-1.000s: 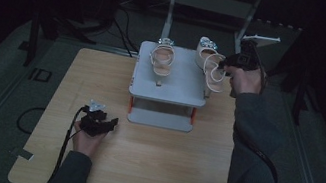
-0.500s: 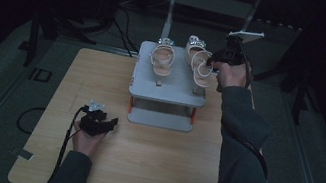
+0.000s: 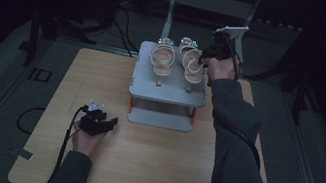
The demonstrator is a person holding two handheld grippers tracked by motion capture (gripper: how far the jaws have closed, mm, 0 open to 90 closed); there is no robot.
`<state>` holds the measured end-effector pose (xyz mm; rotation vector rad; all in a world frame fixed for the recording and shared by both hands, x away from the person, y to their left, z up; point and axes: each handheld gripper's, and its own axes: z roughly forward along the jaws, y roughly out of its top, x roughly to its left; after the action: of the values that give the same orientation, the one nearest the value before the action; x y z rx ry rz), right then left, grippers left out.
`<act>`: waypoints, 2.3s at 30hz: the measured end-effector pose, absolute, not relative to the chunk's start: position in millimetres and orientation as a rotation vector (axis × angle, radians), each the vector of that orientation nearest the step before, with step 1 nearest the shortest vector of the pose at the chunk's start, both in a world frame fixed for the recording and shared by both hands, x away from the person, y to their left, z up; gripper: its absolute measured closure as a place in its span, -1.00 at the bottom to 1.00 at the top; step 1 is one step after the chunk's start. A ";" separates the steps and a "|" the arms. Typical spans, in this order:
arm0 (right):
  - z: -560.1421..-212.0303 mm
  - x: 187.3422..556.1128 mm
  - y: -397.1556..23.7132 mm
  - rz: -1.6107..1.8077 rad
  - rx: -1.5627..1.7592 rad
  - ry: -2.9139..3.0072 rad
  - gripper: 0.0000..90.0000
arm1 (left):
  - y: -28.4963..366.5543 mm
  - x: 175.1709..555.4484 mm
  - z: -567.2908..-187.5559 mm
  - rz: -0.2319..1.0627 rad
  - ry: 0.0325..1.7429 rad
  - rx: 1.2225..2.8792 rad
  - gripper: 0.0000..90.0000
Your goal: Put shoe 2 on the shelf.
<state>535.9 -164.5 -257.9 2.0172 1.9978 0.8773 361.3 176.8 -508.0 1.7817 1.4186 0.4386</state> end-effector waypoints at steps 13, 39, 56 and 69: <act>-266.5 546.5 -157.0 0.883 2.060 2.015 0.89 | 177.7 361.0 -508.2 0.430 1.422 1.771 -0.02; -278.9 559.9 -160.5 0.939 2.122 2.058 0.53 | 178.5 361.3 -508.2 0.423 1.423 1.767 -0.02; -251.8 543.8 -165.1 1.061 1.893 2.079 0.33 | 178.9 361.1 -508.3 0.419 1.425 1.760 -0.02; -237.6 509.2 -189.0 1.301 1.686 2.068 0.17 | 178.8 361.1 -508.2 0.420 1.425 1.763 -0.02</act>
<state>509.2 -189.0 -237.6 1.6858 2.0684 1.3012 361.1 178.8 -508.2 1.7630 1.4248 0.4204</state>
